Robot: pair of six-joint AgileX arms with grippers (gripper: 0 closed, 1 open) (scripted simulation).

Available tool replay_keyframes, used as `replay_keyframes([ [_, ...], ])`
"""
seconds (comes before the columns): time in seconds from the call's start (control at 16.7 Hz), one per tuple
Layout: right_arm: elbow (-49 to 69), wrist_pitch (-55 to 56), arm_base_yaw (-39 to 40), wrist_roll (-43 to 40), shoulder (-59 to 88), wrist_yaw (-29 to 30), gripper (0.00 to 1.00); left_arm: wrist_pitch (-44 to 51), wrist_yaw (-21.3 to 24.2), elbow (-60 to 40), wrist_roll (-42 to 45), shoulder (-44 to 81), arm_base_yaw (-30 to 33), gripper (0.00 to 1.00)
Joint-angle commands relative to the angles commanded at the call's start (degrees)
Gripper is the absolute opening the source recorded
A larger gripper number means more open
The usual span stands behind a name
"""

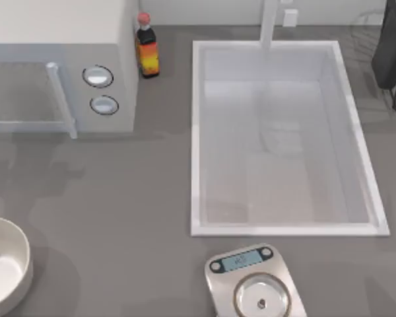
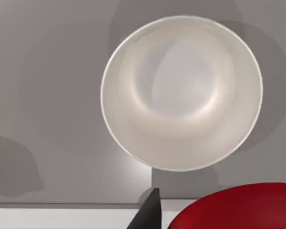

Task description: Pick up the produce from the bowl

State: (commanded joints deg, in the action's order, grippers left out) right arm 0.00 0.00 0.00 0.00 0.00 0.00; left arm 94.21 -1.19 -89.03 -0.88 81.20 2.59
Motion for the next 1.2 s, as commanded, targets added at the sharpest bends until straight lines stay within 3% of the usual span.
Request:
replay_keyframes([
  [0.18, 0.0, 0.0, 0.0, 0.0, 0.0, 0.0, 1.00, 3.7, 0.0, -3.7, -0.1, -0.9, 0.1, 0.00],
  [0.6, 0.0, 0.0, 0.0, 0.0, 0.0, 0.0, 1.00, 2.5, 0.1, -3.9, -2.2, 1.3, 2.0, 0.00],
  [1.2, 0.0, 0.0, 0.0, 0.0, 0.0, 0.0, 1.00, -14.2, 1.1, -2.6, -30.7, 20.3, 30.4, 0.00],
])
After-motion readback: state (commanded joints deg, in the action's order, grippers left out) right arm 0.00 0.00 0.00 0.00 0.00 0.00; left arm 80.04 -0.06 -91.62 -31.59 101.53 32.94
